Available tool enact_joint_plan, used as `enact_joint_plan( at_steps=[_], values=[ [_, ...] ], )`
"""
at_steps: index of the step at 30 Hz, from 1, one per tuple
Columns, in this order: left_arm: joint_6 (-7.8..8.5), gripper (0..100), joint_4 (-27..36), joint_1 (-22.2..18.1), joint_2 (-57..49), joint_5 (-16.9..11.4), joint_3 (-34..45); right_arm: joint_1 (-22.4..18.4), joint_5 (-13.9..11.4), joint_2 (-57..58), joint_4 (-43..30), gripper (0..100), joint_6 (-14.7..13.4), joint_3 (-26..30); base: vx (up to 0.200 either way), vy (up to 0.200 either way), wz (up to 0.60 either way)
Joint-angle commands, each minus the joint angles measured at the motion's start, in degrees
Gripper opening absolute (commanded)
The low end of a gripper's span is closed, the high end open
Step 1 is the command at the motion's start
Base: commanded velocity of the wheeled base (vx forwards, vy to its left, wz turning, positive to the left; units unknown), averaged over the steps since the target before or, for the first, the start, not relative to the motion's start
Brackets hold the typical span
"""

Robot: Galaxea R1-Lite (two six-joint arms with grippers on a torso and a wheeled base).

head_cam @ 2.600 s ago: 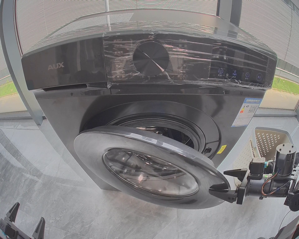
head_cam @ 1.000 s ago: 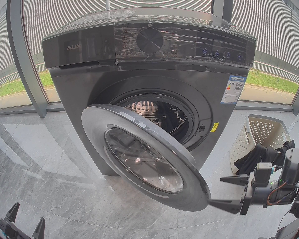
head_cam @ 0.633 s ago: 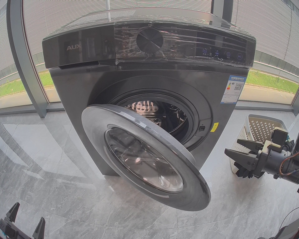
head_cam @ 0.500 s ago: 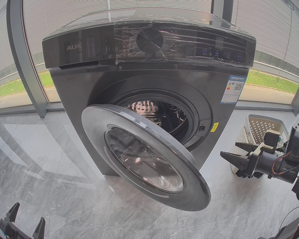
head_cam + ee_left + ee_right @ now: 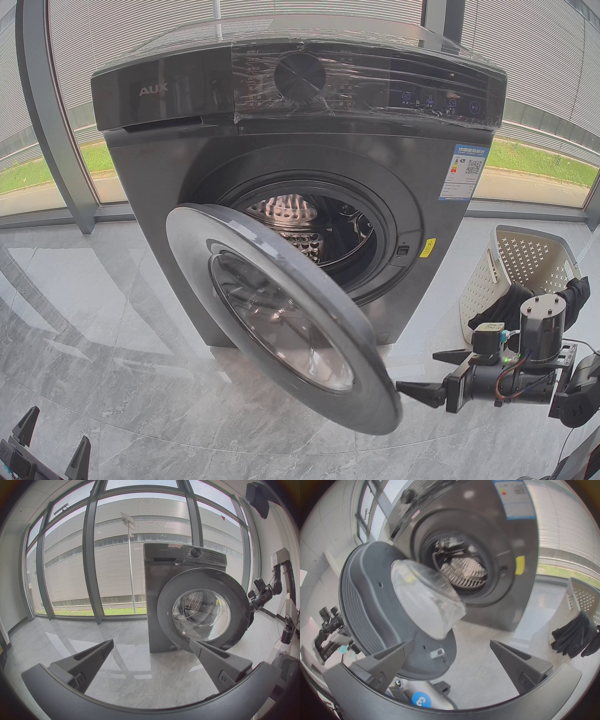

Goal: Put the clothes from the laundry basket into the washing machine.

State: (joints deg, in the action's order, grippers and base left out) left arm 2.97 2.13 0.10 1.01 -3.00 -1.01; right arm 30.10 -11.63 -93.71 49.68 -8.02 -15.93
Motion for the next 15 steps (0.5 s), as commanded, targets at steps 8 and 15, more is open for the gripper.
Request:
enact_joint_plan(
  at_steps=[8,15],
  values=[
    [0.01,100,-0.02,-0.01,-1.01,0.01,1.01,3.56,1.61,-1.56,2.09,100,-0.59,-0.68,0.0,0.0,0.0],
    [0.01,100,0.06,-0.01,-1.01,0.01,1.01,2.95,7.41,-10.62,8.68,100,-2.53,-5.6,0.0,0.0,0.0]
  ],
)
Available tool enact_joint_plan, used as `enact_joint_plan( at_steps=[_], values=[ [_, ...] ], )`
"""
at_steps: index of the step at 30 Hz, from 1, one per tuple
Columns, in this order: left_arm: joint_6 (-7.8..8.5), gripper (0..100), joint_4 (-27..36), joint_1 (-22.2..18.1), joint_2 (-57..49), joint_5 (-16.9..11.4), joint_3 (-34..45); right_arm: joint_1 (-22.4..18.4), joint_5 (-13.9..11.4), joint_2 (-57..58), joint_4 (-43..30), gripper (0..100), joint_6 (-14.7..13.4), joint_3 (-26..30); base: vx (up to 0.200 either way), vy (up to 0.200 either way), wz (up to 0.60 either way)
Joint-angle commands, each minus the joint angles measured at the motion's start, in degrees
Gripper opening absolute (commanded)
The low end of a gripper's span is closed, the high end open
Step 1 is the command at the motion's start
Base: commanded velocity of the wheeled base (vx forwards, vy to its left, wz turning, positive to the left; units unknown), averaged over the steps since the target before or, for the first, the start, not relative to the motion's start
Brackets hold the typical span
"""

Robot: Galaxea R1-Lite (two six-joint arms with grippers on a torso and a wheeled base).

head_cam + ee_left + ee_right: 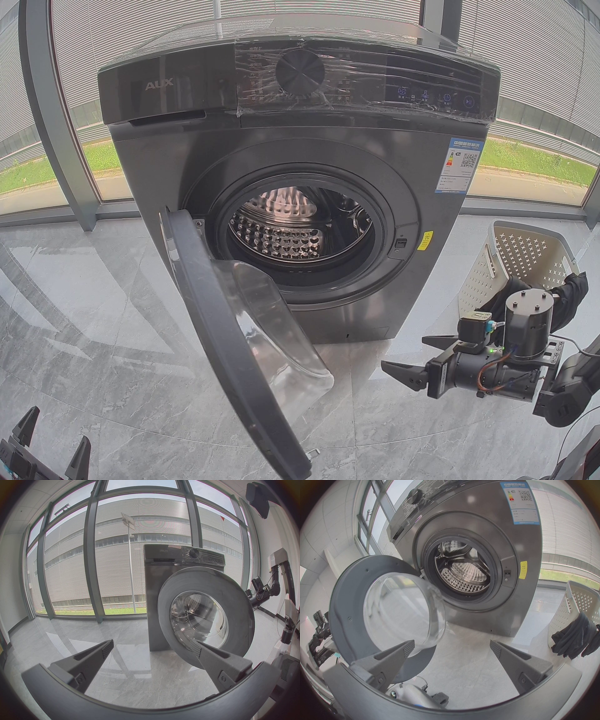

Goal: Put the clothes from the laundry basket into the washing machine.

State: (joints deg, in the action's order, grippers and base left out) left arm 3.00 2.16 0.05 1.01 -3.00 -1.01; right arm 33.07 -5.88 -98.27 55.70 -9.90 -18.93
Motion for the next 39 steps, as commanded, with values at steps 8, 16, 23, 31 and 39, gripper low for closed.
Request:
enact_joint_plan(
  at_steps=[8,16,23,31,39],
  values=[
    [-0.01,100,0.04,0.04,-1.01,0.01,1.01,0.06,4.38,-15.2,5.3,100,-1.26,-10.34,-0.1,0.0,0.0],
    [0.08,100,0.04,0.04,-1.01,0.01,1.01,1.03,4.56,-22.84,5.3,100,-2.85,-17.72,-0.05,0.0,0.0],
    [-0.01,100,0.04,-0.05,-1.01,0.01,1.01,4.46,4.56,-26.27,5.65,100,-2.85,-21.15,0.0,0.0,0.0],
    [-0.01,100,-0.05,-0.05,-1.01,0.01,1.01,8.94,4.65,-28.47,8.29,100,-2.85,-22.2,0.0,0.0,0.0],
    [-0.01,100,-0.05,0.04,-1.01,0.01,1.01,8.24,5.7,-27.68,10.66,100,-3.64,-22.9,-0.05,0.0,0.0]
  ],
)
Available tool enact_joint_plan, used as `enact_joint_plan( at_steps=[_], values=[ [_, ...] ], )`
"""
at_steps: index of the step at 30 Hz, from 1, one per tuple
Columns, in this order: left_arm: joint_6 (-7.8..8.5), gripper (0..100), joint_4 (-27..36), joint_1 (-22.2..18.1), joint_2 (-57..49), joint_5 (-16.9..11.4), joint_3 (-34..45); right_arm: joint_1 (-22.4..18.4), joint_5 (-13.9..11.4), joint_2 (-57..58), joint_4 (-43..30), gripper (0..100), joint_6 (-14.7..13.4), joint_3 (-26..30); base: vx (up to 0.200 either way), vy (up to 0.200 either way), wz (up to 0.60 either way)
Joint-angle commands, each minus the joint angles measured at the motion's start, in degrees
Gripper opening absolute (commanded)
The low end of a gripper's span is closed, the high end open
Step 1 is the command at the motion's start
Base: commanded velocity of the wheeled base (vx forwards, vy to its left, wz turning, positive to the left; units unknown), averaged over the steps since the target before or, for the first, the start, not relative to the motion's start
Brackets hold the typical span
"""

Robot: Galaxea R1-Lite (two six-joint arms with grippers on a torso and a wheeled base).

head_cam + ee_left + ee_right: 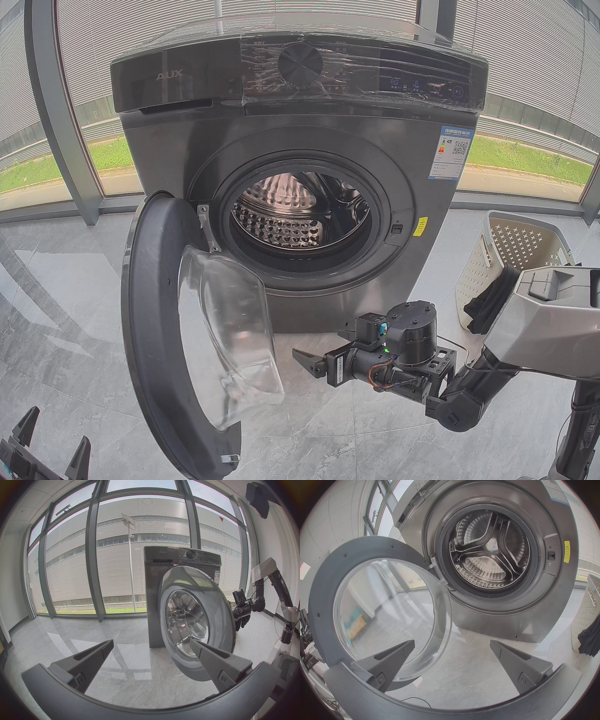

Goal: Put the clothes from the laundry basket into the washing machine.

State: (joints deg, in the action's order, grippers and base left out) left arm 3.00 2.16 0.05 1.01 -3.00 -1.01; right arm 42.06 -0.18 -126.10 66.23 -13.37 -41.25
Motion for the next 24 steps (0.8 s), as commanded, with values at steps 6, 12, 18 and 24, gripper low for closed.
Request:
enact_joint_plan(
  at_steps=[6,12,18,24],
  values=[
    [-0.01,100,0.04,0.04,-1.01,0.01,1.01,-1.98,-0.52,-0.9,-1.1,100,0.1,-2.6,-0.2,0.0,0.0],
    [-0.01,100,0.04,0.04,-1.01,0.01,1.01,-1.54,-1.75,-5.47,-4.97,100,0.1,-9.55,-0.033,0.0,0.0],
    [-0.01,100,0.04,-0.05,-1.01,0.01,1.01,0.04,-1.14,-8.02,-7.26,100,-0.07,-14.21,0.0,0.0,0.0],
    [0.08,100,0.04,0.04,-1.01,0.01,1.01,2.33,-1.14,-10.13,-7.87,100,-0.07,-18.34,0.0,0.0,0.0]
  ],
)
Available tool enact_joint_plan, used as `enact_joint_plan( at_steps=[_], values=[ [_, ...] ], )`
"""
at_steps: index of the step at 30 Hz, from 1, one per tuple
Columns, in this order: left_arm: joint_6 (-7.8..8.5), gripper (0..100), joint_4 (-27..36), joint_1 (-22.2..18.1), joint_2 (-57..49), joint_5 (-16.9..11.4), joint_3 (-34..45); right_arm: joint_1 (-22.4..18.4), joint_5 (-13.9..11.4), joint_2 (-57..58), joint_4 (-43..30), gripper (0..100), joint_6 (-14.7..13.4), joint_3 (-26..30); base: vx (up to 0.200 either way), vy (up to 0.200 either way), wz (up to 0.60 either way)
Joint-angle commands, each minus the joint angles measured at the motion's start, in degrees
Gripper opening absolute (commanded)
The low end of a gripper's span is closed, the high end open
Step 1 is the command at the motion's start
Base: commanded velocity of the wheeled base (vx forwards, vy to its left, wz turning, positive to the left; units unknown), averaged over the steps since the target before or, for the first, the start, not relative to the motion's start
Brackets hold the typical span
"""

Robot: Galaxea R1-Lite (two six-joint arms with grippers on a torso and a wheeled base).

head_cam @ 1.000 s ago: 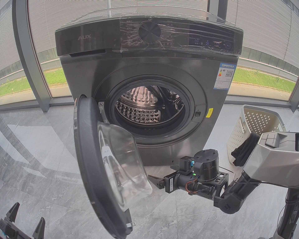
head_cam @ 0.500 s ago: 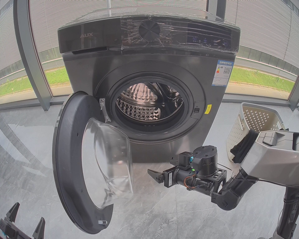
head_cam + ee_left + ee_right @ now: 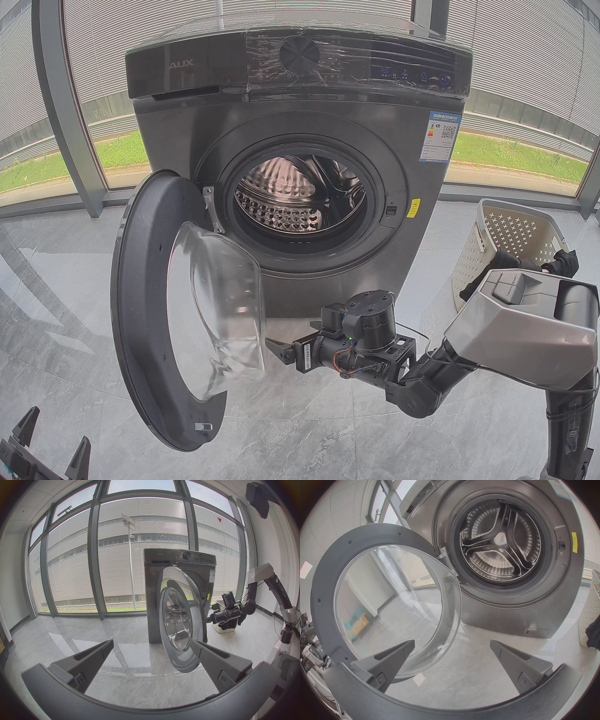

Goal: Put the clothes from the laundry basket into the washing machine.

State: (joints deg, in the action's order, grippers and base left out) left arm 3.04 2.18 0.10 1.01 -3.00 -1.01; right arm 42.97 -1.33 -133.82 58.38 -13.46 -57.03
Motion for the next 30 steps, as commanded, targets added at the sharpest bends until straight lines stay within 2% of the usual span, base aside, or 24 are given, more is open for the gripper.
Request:
enact_joint_plan(
  at_steps=[1,9,18,22,23,26,30],
  values=[
    [0.04,100,0.02,-0.01,-1.01,0.01,1.01,1.85,0.01,-2.77,-0.02,100,-0.08,-3.35,0.0,0.0,0.0],
    [0.04,100,0.02,-0.01,-1.01,0.01,1.01,4.23,0.27,-6.19,0.33,100,-0.96,-9.07,0.0,0.0,0.0],
    [0.04,100,0.02,-0.01,-1.01,0.01,1.01,3.17,-0.08,-7.95,-3.62,100,-1.48,-14.78,0.0,0.0,0.0],
    [0.04,100,0.02,-0.01,-1.01,0.01,1.01,3.52,-0.17,-10.15,-7.14,100,-1.48,-20.05,0.0,0.0,0.0],
    [0.04,100,0.02,-0.01,-1.01,0.01,1.01,3.96,-0.17,-11.55,-8.63,100,-1.57,-23.3,0.0,0.0,0.0],
    [0.04,100,0.02,-0.01,-1.01,0.01,1.01,4.49,0.19,-13.66,-11.27,100,-1.75,-27.87,0.0,0.0,0.0],
    [0.04,100,-0.07,-0.01,-1.01,0.01,1.01,5.63,0.27,-16.48,-12.15,100,-1.92,-32.71,0.0,0.0,0.0]
  ],
)
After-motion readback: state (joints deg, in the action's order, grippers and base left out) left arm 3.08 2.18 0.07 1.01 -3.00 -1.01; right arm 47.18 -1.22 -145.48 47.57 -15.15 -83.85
